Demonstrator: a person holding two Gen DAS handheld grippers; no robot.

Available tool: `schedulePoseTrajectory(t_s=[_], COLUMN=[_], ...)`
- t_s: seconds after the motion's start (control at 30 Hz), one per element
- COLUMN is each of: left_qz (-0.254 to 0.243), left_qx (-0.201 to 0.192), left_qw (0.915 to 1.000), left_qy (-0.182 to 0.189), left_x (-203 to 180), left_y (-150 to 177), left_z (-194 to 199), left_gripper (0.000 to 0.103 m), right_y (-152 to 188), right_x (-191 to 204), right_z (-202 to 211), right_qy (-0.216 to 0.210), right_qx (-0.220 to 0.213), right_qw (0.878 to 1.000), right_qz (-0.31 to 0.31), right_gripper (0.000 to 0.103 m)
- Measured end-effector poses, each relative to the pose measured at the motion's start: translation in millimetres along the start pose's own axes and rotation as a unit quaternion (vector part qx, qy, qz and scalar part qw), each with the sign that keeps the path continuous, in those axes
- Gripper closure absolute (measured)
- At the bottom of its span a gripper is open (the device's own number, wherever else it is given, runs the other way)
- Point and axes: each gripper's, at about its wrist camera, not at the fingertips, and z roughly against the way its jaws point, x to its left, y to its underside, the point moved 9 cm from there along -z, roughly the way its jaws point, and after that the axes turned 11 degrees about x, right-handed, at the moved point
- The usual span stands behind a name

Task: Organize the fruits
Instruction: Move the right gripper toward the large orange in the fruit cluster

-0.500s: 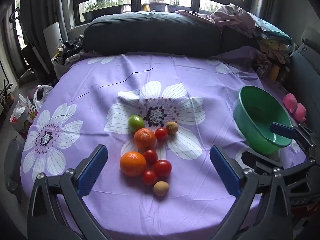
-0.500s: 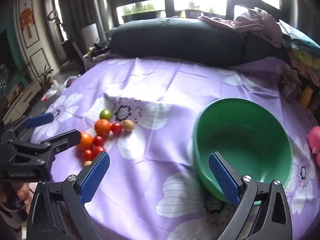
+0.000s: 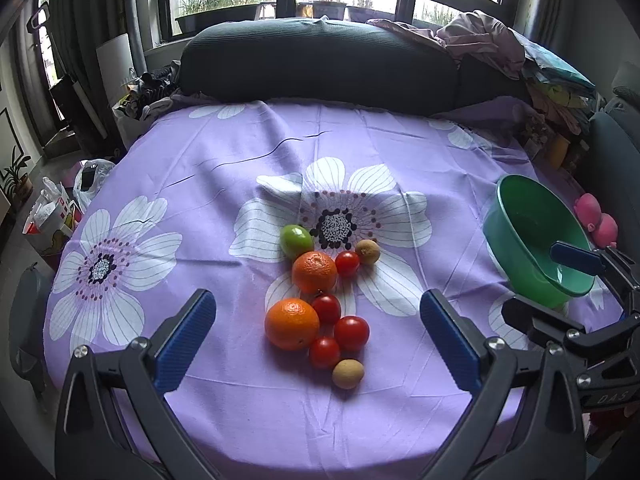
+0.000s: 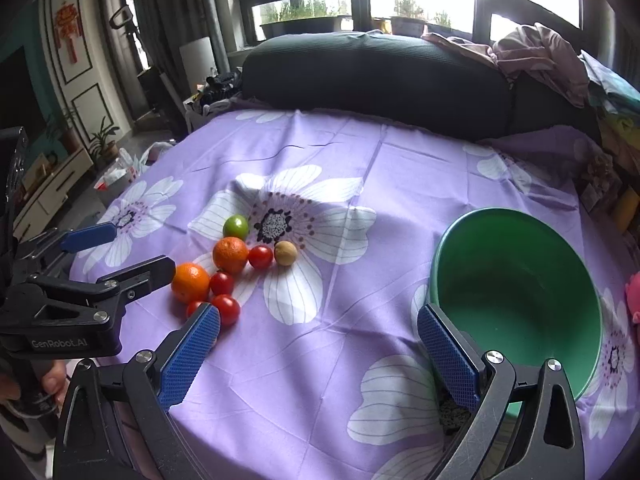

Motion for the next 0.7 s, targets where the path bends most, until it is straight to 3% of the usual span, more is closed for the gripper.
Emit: schedulePoseTrajectory(t_s=[0.23,0.37,0.5,0.53,0.6,0.67,0.7], left_qz=[0.013,0.027,0.053,0.056,0.063,0.064,0.064], left_qx=[0.007,0.018,0.031,0.034,0.039,0.042,0.045], left_qw=[0.9998,0.9987,0.9907,0.9872,0.9784,0.9767,0.9778], left_qy=[0.011,0.039,0.122,0.145,0.193,0.201,0.194], left_x=[5,6,2,0,-4,-4,-2], left_y=[1,5,8,9,11,13,15], left_z=[-5,-8,-9,-9,-8,-10,-11], left_gripper=[0.001,0.001,0.001,0.001,0.001,0.001,0.001], right_y=[-1,-1,-2,-2,-2,2,2], right_x=[-1,-1,1,2,11,18,18], right_z=[0,0,0,0,-4,-11,-11], right_qy=[0.001,0.0,-0.01,-0.022,-0.086,-0.127,-0.127], right_qx=[0.001,0.001,-0.003,-0.008,-0.009,0.001,0.001], right_qw=[1.0,1.0,1.0,1.0,0.996,0.992,0.992], right_qz=[-0.003,-0.003,-0.004,-0.005,-0.01,-0.016,-0.016], right_gripper=[0.003,0.003,0.003,0.003,0.003,0.003,0.003])
